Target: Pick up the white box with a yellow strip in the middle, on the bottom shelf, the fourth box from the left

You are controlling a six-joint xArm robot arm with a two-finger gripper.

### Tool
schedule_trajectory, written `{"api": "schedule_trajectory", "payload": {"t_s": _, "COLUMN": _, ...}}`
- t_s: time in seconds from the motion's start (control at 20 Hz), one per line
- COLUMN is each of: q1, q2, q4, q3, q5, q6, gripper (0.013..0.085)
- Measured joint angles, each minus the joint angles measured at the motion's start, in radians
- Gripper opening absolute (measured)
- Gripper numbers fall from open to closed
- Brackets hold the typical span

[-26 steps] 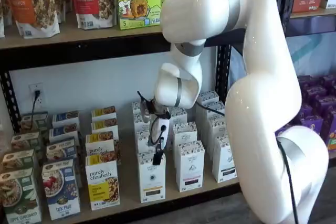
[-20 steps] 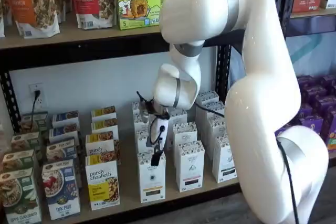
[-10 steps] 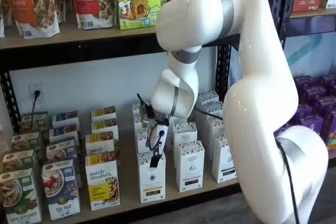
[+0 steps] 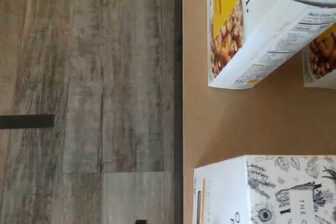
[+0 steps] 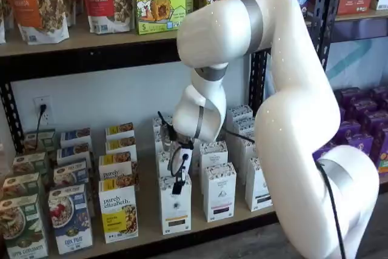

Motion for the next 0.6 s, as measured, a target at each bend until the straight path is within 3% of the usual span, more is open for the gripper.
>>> {"api": "schedule_trajectory", "payload": {"t_s": 0.6, "q1": -0.026, "q2": 0.098, "q4": -0.091, "q3": -0.114, "q5": 0.008, "q6": 0.062, "gripper": 0.085}}
